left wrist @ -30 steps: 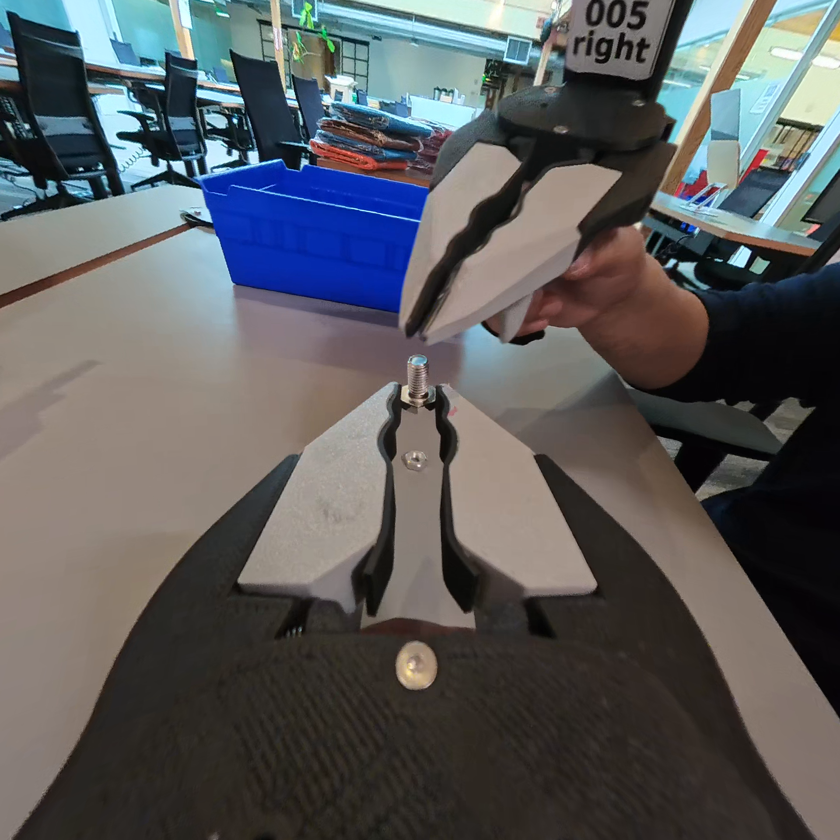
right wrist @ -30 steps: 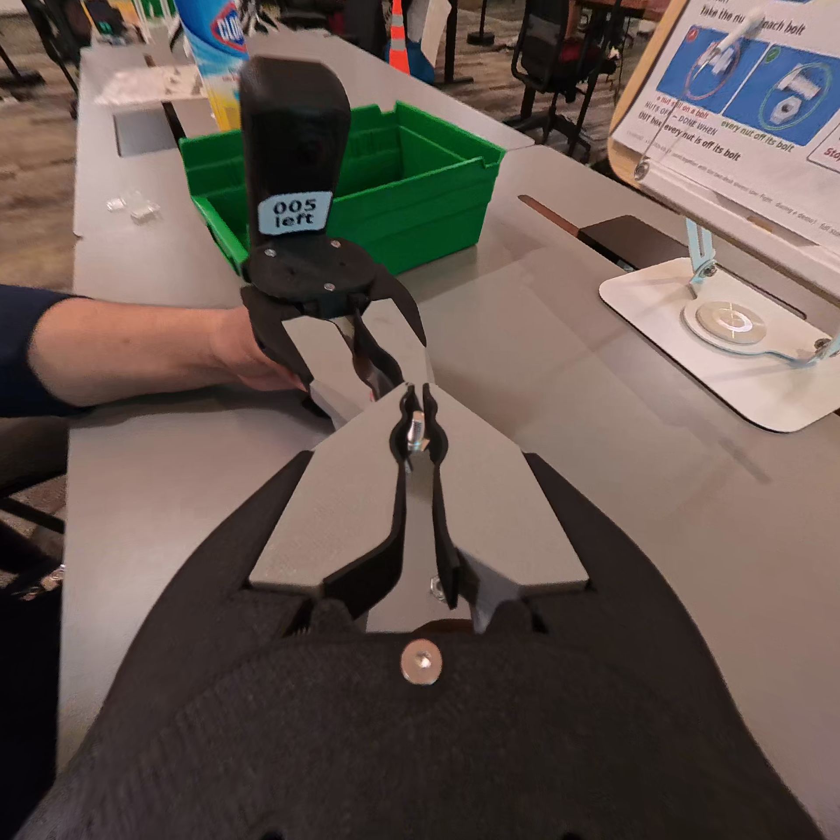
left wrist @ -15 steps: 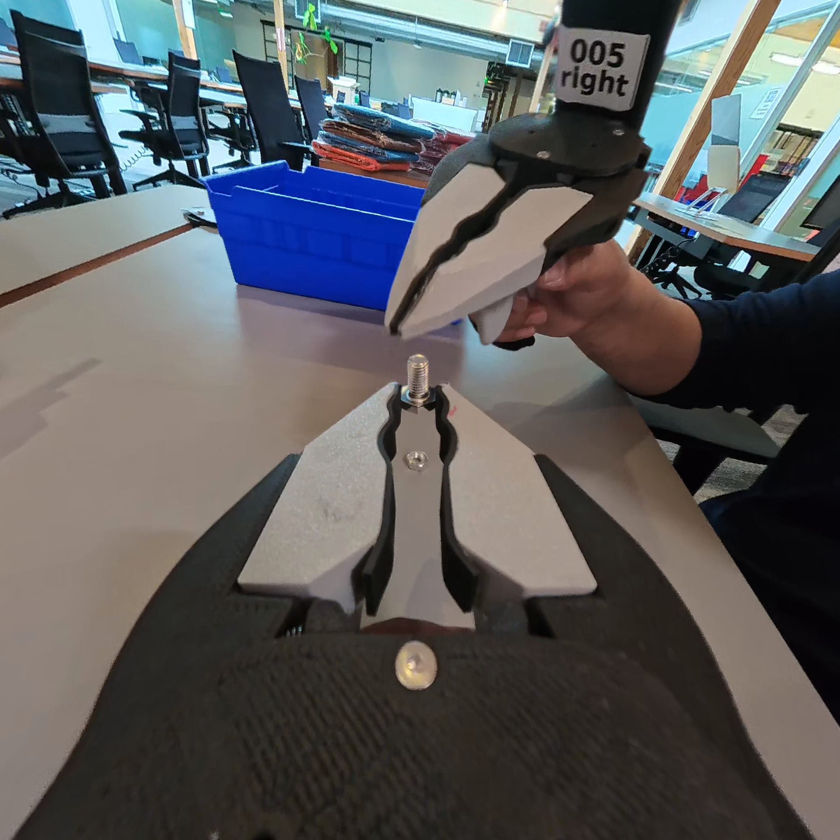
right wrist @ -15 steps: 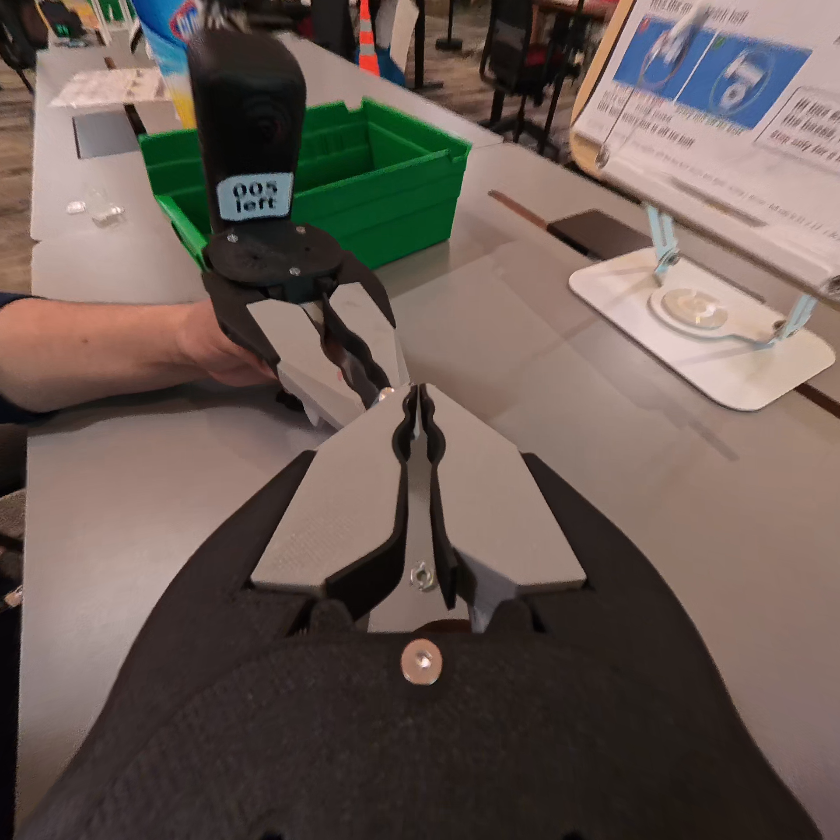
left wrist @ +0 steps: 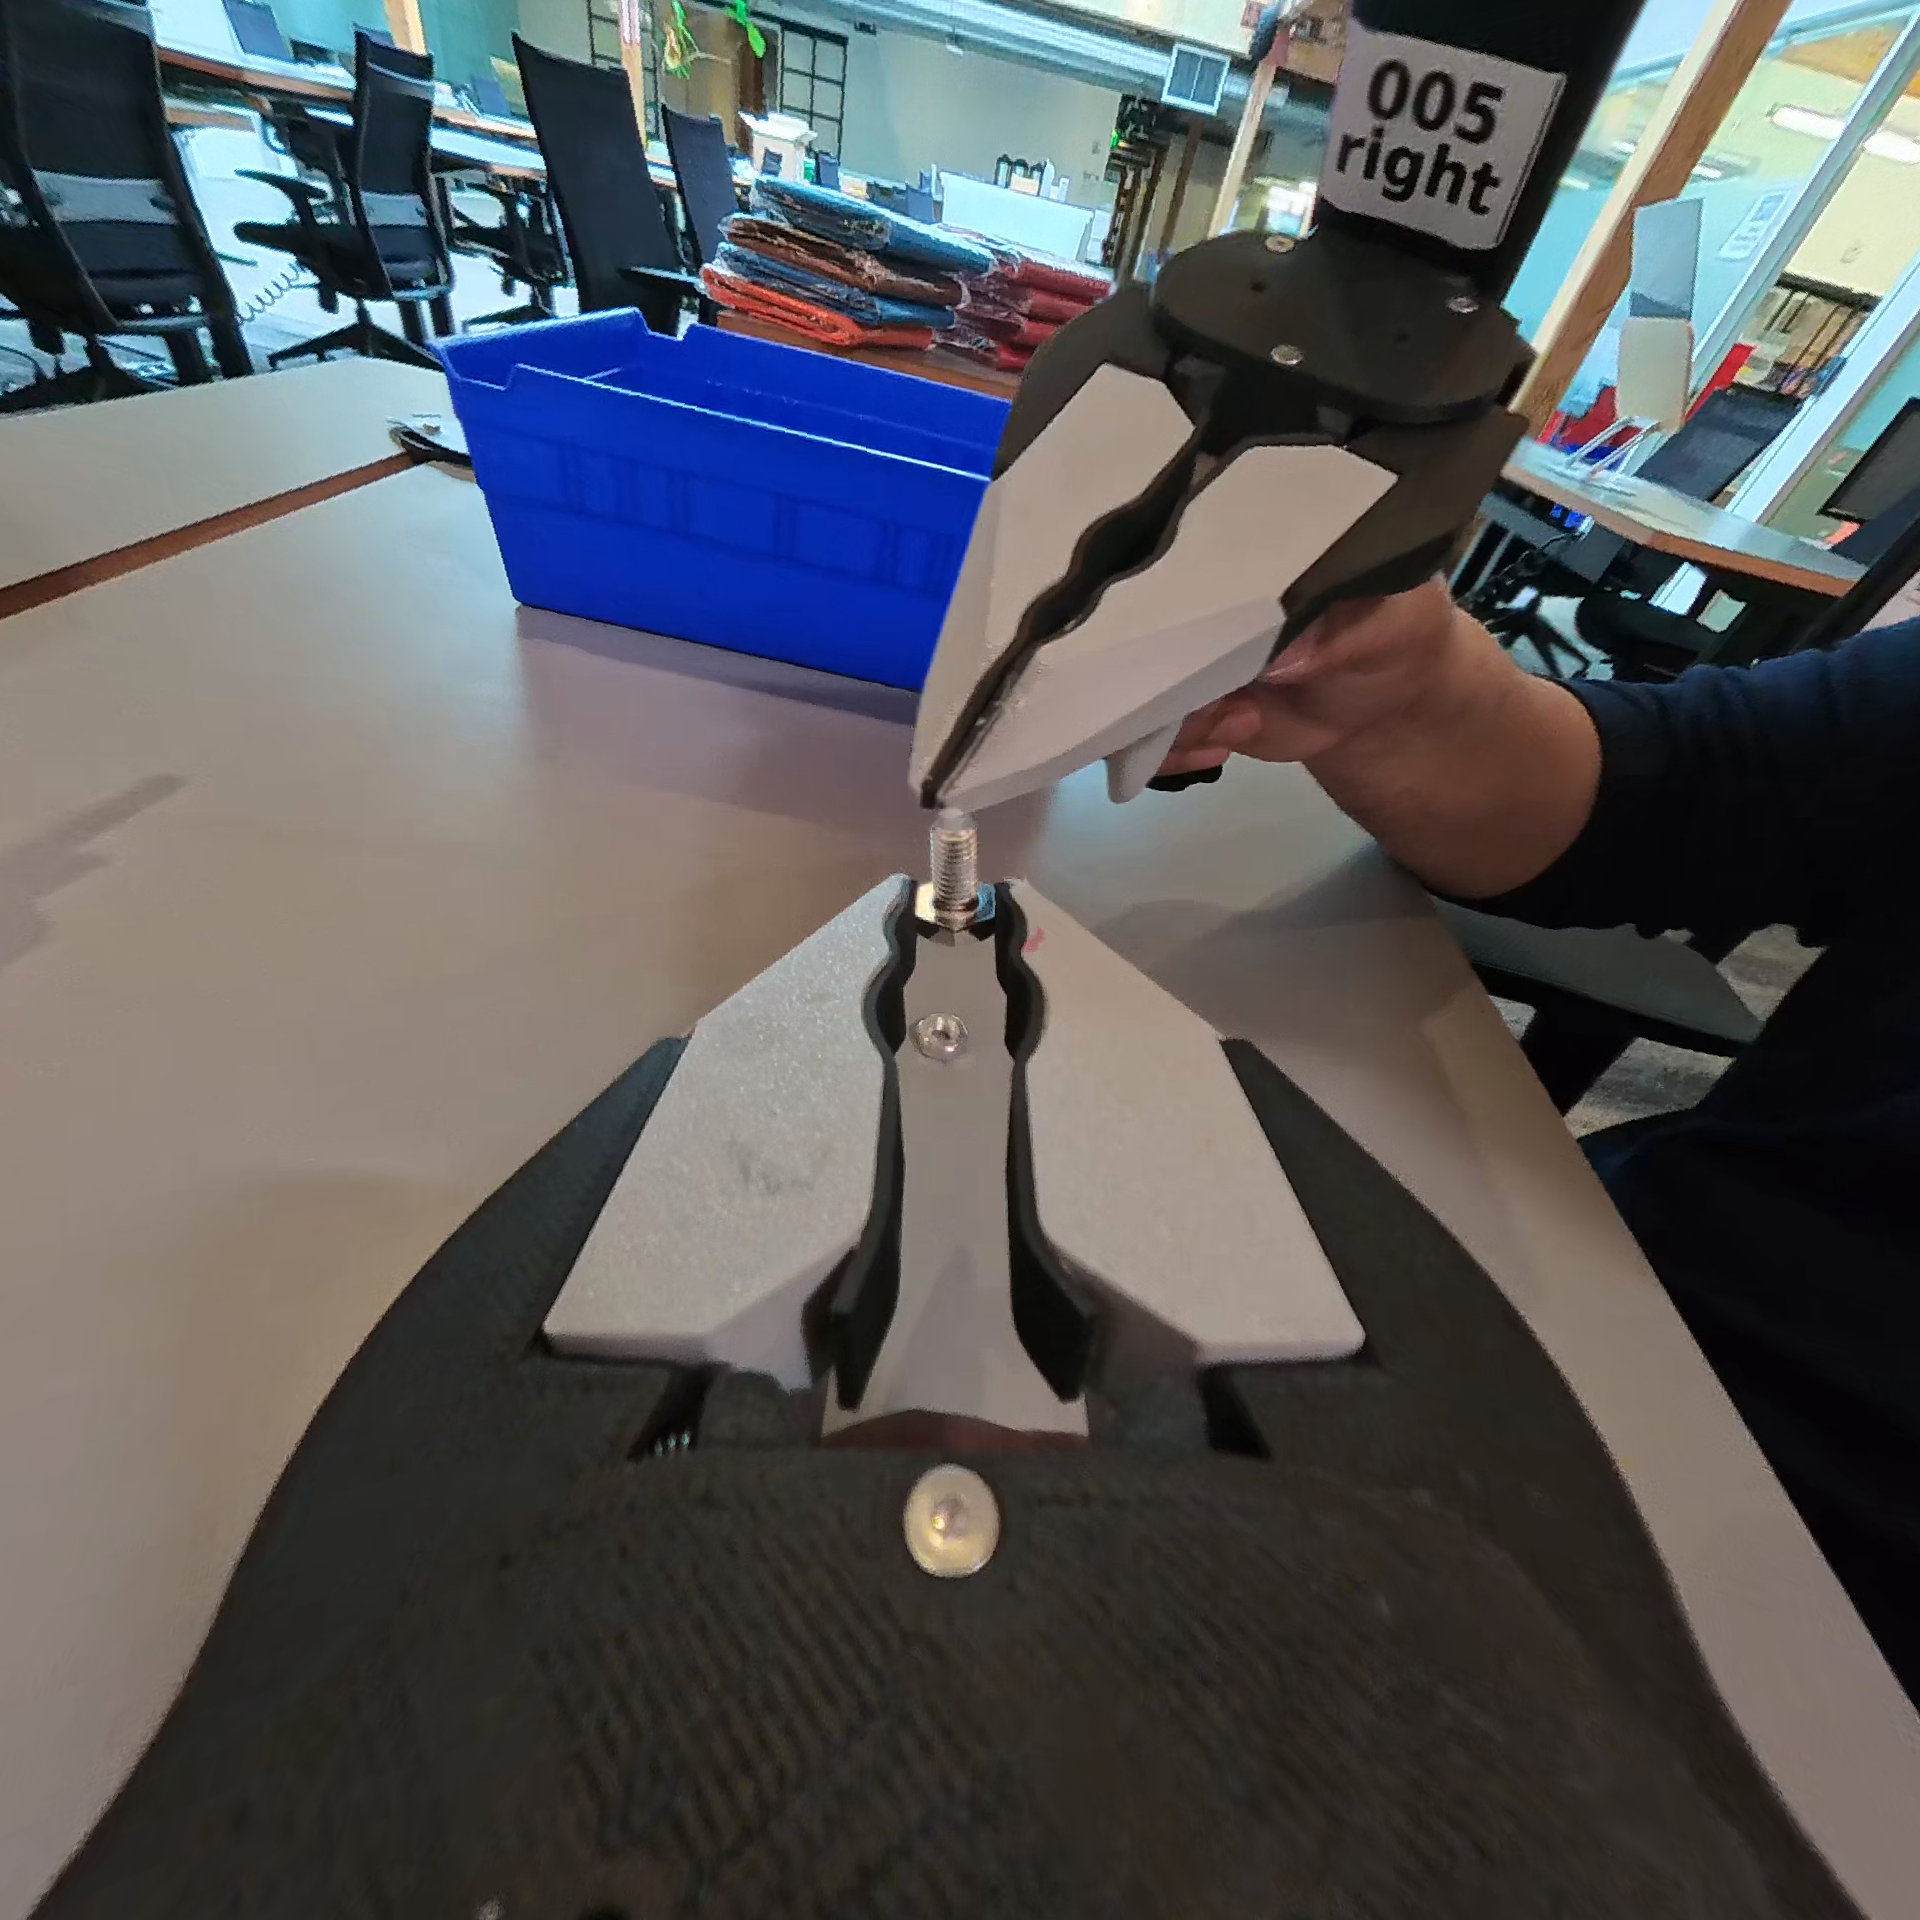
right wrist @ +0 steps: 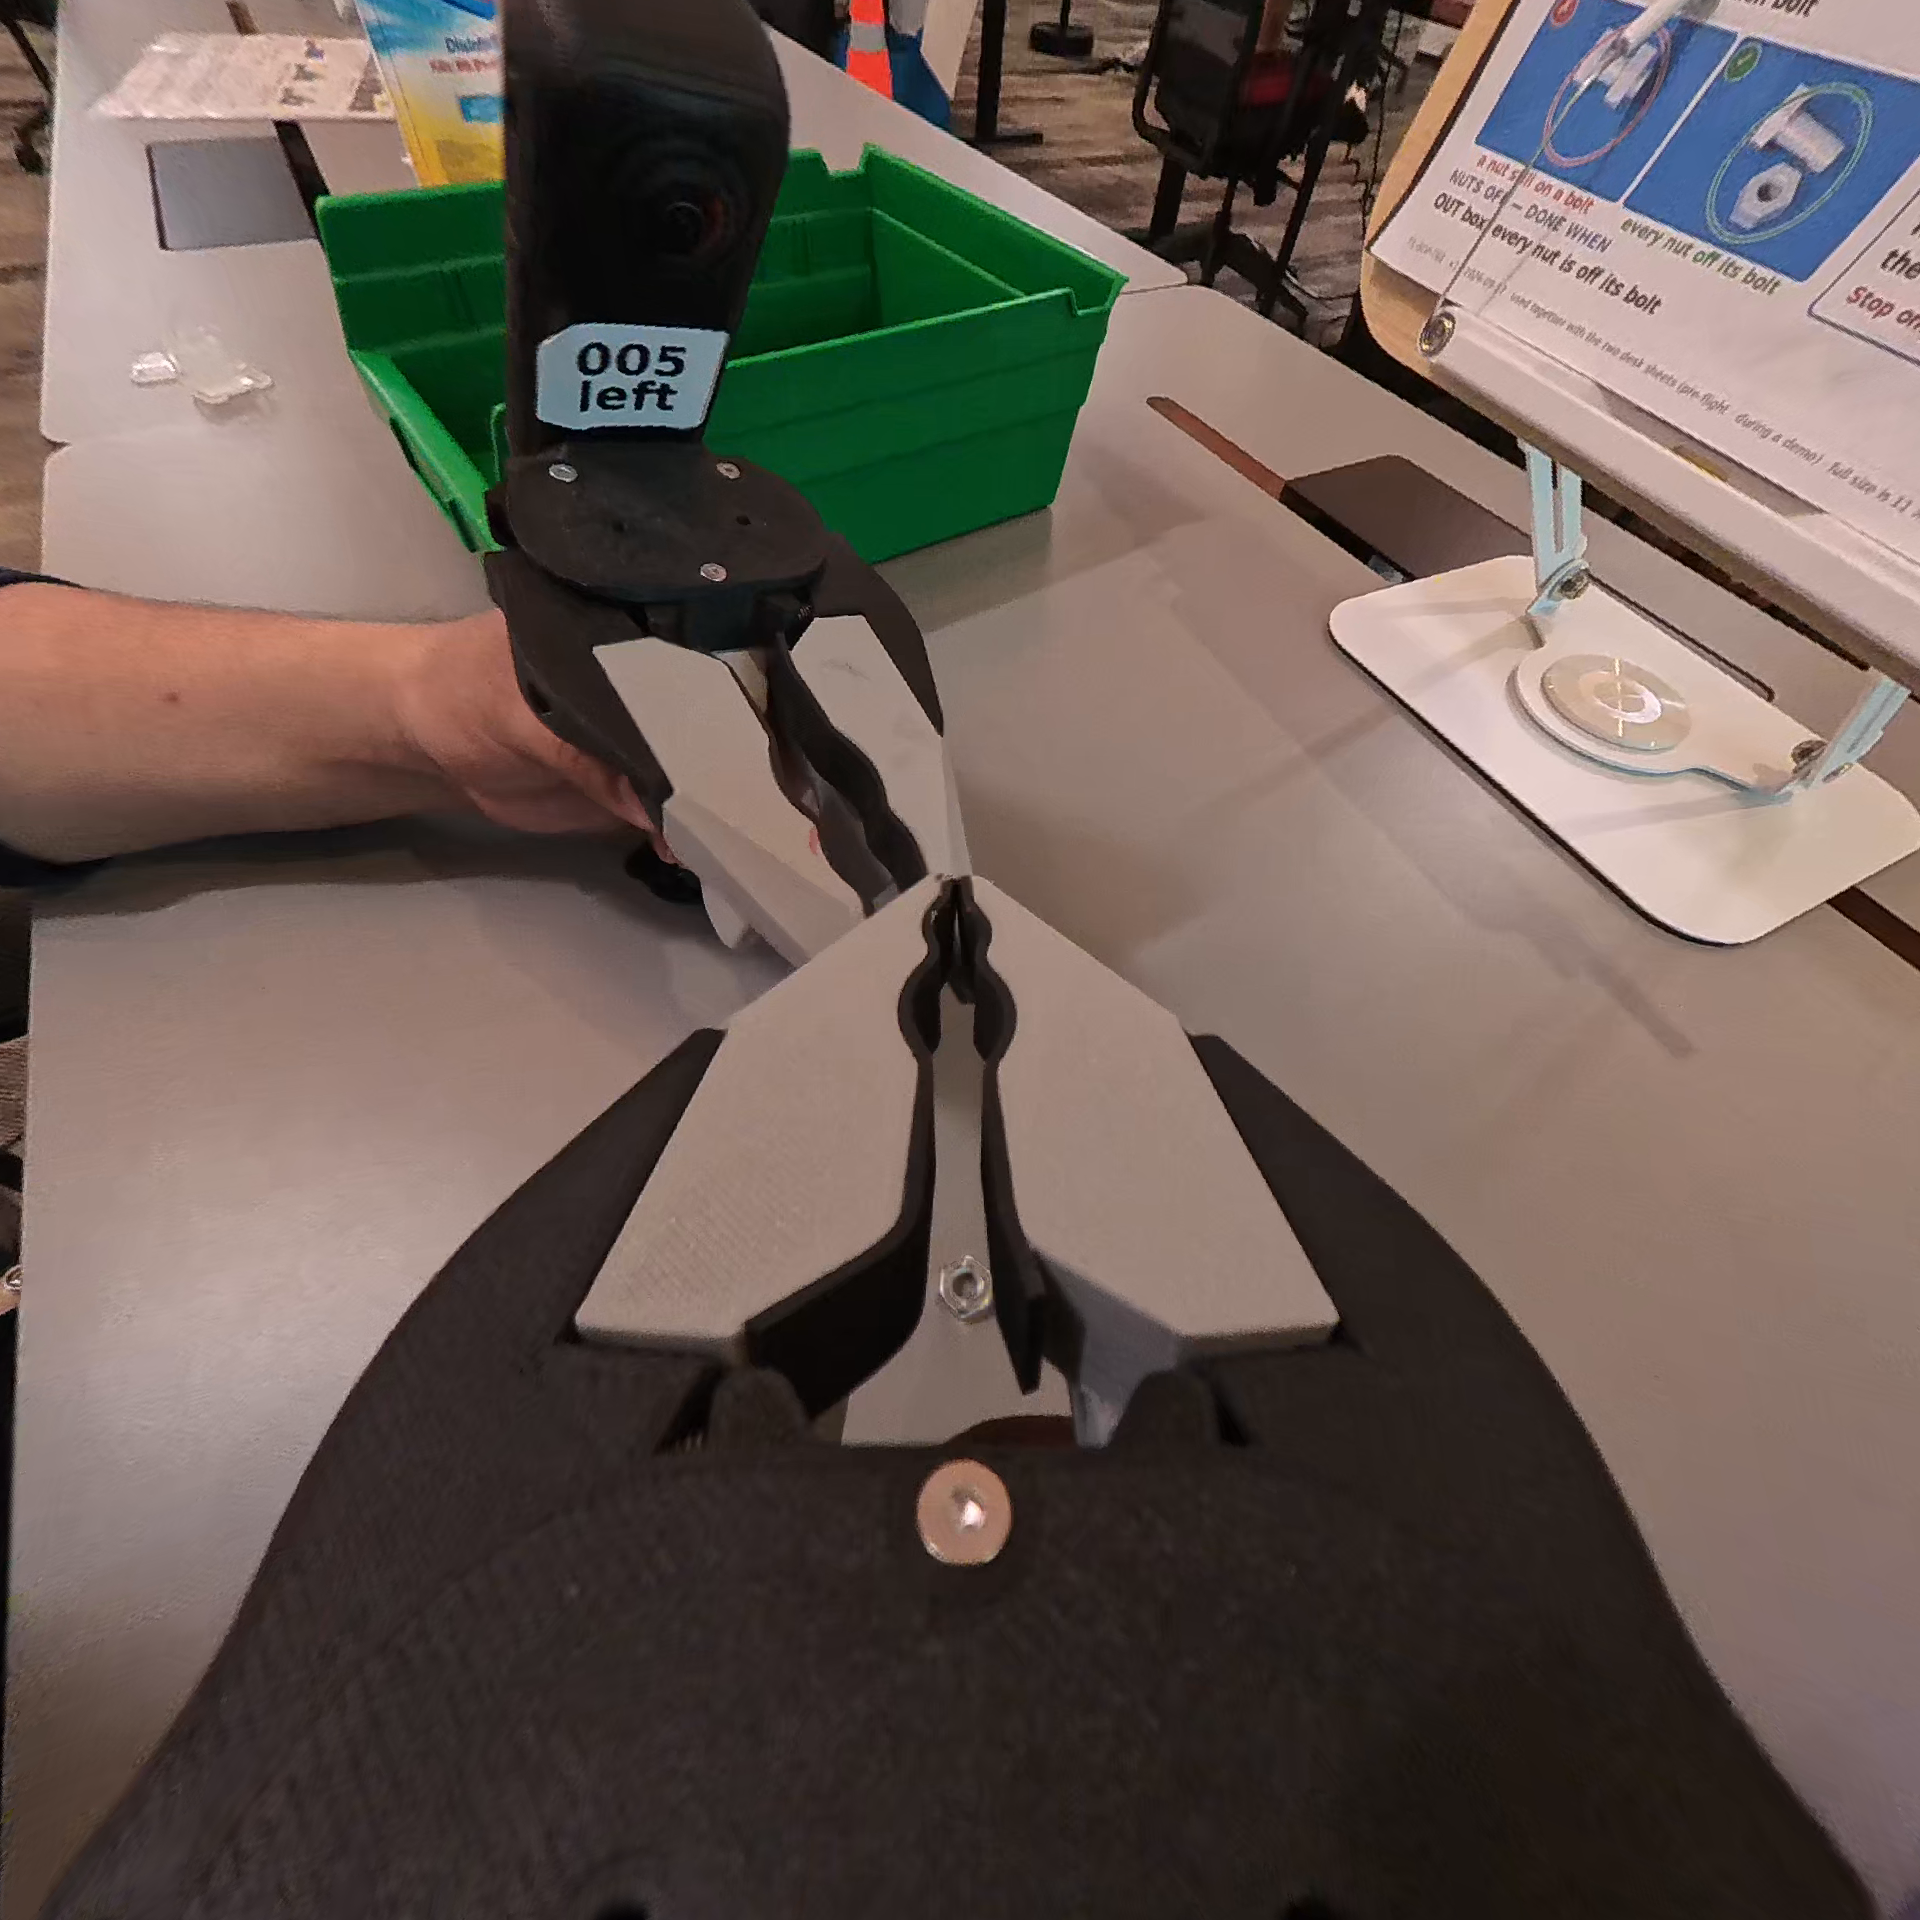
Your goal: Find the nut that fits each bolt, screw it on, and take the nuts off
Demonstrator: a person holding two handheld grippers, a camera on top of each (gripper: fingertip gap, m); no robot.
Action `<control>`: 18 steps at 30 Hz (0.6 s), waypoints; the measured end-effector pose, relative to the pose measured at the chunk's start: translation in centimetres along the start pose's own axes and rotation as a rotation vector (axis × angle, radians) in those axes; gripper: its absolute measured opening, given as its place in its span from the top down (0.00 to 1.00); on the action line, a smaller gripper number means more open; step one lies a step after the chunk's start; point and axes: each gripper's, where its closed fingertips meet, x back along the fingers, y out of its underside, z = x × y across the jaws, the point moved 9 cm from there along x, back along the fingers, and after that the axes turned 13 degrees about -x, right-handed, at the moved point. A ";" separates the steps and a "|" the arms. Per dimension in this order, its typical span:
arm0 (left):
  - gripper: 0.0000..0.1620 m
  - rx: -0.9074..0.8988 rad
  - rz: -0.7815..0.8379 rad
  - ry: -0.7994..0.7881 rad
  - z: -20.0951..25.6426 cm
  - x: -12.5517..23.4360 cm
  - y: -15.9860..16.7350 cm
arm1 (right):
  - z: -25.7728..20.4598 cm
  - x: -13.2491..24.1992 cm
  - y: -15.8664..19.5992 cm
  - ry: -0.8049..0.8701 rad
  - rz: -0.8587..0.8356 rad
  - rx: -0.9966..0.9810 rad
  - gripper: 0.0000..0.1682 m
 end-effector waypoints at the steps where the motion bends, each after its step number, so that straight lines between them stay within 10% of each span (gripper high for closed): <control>1: 0.92 -0.010 -0.009 -0.008 0.1 -0.1 0.0 | 0.1 0.0 0.0 -0.001 -0.005 -0.003 1.00; 18: 0.93 -0.007 0.015 -0.037 -0.4 0.4 0.0 | 1.5 1.5 0.5 0.009 0.024 -0.115 0.98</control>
